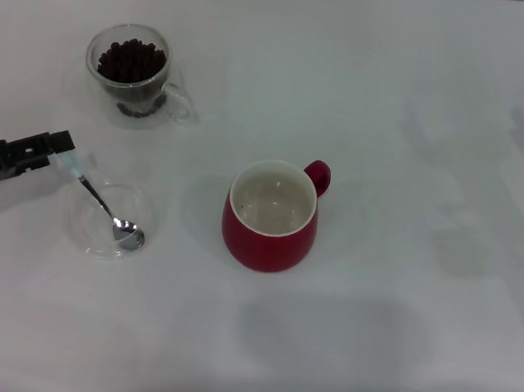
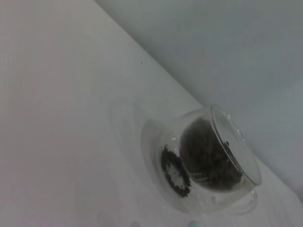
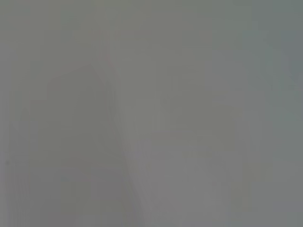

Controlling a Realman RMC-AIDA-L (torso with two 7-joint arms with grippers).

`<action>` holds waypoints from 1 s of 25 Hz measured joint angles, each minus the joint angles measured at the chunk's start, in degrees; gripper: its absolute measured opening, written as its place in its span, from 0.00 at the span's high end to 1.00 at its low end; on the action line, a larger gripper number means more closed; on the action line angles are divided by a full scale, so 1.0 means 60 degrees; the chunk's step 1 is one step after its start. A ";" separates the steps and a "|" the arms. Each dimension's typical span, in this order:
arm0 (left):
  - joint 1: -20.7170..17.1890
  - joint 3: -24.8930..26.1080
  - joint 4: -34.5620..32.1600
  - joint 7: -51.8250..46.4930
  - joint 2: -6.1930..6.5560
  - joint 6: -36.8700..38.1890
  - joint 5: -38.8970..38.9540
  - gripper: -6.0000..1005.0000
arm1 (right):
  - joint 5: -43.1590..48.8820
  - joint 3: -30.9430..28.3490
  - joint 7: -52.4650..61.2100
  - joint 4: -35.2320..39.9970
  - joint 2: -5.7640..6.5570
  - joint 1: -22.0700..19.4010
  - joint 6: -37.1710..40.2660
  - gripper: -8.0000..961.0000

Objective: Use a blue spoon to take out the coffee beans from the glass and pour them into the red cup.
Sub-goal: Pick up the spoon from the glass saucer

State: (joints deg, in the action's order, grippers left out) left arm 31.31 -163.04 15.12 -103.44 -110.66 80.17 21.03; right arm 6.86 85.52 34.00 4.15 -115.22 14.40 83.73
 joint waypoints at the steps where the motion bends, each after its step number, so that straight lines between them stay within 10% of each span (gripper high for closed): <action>1: 0.0048 0.0000 0.0000 -0.0016 -0.0004 -0.0075 -0.0074 0.22 | -0.0001 0.0000 0.0001 -0.0026 0.0000 -0.0004 0.0012 0.10; 25: 0.0768 0.0000 -0.0103 -0.0168 -0.0308 -0.1278 -0.0512 0.22 | -0.0076 -0.0044 0.0002 0.0001 -0.0015 0.0039 0.0022 0.10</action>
State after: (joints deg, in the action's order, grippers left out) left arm 35.91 -163.04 14.50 -104.45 -112.51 72.51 17.96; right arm 6.40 85.26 34.01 4.16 -115.31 14.64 83.86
